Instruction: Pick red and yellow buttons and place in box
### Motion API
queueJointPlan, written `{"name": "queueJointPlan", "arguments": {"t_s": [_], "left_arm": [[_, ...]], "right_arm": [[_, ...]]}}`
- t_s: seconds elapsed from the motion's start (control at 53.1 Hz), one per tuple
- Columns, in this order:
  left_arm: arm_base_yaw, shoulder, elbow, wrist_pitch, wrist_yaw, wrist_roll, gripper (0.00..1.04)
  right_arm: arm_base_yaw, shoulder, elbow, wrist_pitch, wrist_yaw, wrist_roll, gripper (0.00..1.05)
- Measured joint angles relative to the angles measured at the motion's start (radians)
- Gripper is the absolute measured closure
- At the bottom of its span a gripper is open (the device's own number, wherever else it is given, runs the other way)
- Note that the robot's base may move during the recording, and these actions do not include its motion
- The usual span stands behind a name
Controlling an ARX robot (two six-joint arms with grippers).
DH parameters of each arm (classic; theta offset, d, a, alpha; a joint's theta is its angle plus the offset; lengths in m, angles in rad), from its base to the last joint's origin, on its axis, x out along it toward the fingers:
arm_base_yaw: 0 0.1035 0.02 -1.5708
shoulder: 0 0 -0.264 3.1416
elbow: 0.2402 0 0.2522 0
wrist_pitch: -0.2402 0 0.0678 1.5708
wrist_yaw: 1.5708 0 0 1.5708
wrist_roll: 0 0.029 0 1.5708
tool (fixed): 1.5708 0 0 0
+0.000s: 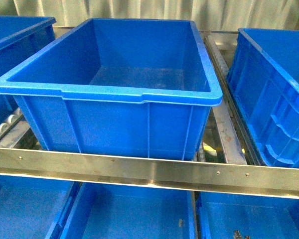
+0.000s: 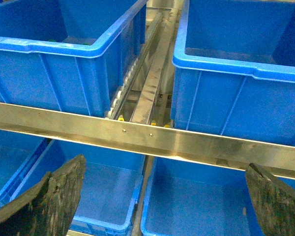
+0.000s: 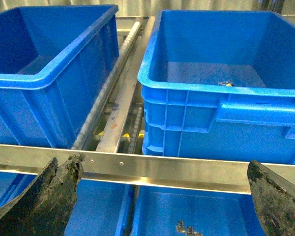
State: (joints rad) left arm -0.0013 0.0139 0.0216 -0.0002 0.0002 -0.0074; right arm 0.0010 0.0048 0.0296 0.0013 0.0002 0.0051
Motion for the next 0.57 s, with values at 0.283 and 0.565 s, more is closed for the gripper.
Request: {"name": "queueJointPlan", "arguments": {"t_s": [0.283,0.565], "left_arm": [[0.0,0.0,0.0,0.0,0.0,0.0,0.08],[0.0,0.0,0.0,0.0,0.0,0.0,0.08]], "right_arm": [[0.0,0.0,0.0,0.0,0.0,0.0,0.06],[0.0,0.0,0.0,0.0,0.0,0.0,0.06]]}}
